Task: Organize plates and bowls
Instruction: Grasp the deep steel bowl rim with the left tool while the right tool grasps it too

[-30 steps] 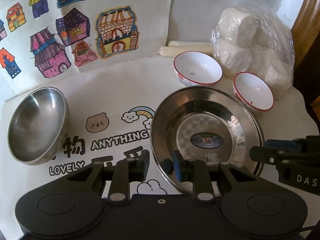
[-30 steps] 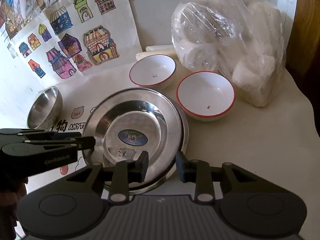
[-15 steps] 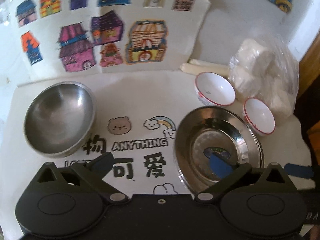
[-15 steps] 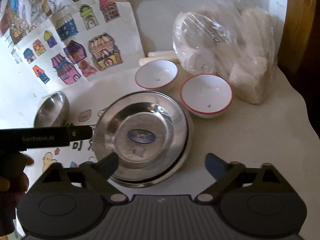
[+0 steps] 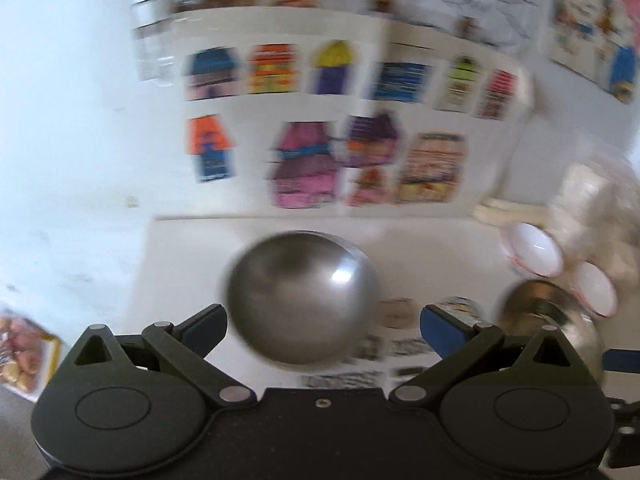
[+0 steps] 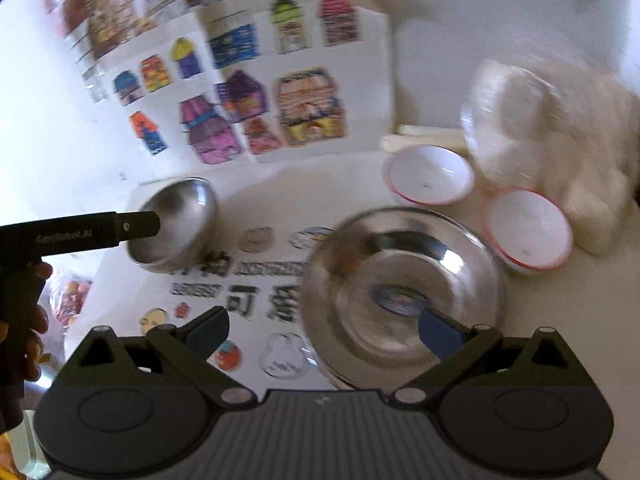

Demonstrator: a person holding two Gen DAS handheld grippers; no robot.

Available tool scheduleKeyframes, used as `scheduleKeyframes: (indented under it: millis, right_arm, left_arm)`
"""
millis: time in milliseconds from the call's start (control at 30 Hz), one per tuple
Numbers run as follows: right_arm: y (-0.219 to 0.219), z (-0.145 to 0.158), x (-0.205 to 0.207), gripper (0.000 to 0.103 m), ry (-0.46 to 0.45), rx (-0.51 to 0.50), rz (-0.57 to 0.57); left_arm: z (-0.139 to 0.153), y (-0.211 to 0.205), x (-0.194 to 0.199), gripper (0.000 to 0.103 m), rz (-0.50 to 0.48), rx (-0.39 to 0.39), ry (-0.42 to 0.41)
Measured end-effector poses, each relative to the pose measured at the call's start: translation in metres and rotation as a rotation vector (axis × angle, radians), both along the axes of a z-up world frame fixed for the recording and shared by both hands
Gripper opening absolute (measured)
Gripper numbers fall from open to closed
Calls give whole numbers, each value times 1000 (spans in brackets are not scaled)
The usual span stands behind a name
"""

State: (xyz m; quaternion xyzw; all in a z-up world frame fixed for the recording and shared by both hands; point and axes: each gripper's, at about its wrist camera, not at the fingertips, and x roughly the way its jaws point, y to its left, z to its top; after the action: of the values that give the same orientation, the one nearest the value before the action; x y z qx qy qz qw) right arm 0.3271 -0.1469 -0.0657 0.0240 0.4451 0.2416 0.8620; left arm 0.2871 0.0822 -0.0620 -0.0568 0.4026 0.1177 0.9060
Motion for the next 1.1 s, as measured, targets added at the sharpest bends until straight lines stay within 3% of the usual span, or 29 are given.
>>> scheduleKeyframes:
  millis: [133,267,567,833,967,1033,1100]
  right_arm:
    - [32,5,15,103,-18,0,59]
    - [59,11,34,103,-36,1,89]
    - [111,-6,79,103,11,-42,145]
    - [136,-20,100,102,44,-66,139]
    - [146,-25,104,93,64,-78,163]
    - [150,-28,105,82,85,-76,171]
    - [153,-29,103,77,98,-70,168]
  left_arm:
    - [-7,39,9,102,62,20,49]
    - [-17,60,24,102,50,40,114]
    - [-40,74,56,102,-9,75,204]
    - [-50,80,63,99,53,73,260]
    - [-51,81,64,89,51,40,265]
    - [-51,81,64,85,53,13,266]
    - [-53,81,64,76,55,-21,265]
